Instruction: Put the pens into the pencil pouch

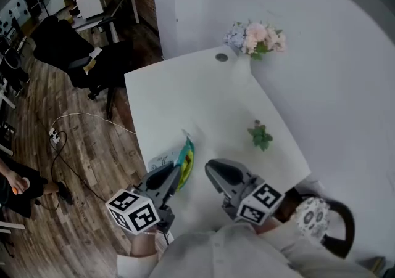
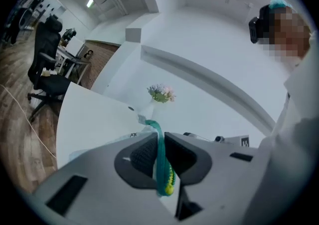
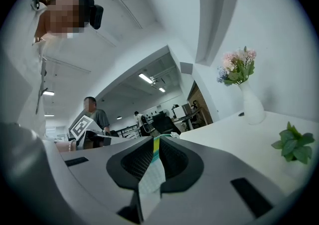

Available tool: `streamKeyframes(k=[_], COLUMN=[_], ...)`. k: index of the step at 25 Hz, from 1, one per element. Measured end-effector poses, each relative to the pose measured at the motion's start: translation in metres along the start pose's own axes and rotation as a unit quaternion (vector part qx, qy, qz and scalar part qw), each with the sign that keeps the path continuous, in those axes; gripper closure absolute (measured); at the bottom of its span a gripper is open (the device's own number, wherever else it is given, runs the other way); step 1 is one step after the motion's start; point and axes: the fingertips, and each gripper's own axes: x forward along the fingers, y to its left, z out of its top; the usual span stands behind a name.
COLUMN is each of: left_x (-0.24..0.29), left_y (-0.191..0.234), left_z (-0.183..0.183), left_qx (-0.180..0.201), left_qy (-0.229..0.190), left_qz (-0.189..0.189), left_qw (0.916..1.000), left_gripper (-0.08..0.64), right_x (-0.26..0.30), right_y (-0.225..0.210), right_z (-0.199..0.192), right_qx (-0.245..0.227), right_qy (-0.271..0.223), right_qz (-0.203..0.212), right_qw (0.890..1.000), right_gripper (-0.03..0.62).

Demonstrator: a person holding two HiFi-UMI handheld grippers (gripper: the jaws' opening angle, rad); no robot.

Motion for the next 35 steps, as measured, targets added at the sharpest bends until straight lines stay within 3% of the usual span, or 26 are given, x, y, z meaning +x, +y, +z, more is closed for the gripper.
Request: streamKeyframes(k=[5, 20, 35], left_x=[0.011, 0.047, 0.068], left_y=[-0.004, -0.029, -0.018], left_z=[-0.021, -0.089, -0.133], left_qx=[0.065, 0.073, 0.117], left_qy=[0.053, 0.142, 0.217], left_qz=[-0.006, -0.048, -0.027], left_qw=[0.9965, 0.986, 0.9687], left_gripper=[0.515, 0.515, 0.515], right_x=[-0.016, -0.055, -0.072], right_y=[-0.009, -0.026, -0.038], right_z=[-0.007, -0.027, -0.059], right_qx=[0.009, 0.045, 0.077], right_qy=[0.015, 0.026, 0.068], right_qz=[-0.029, -0.08, -0.113], right_qw=[0.999, 0.995, 0.988], right_gripper=[0.552, 0.555, 0.555])
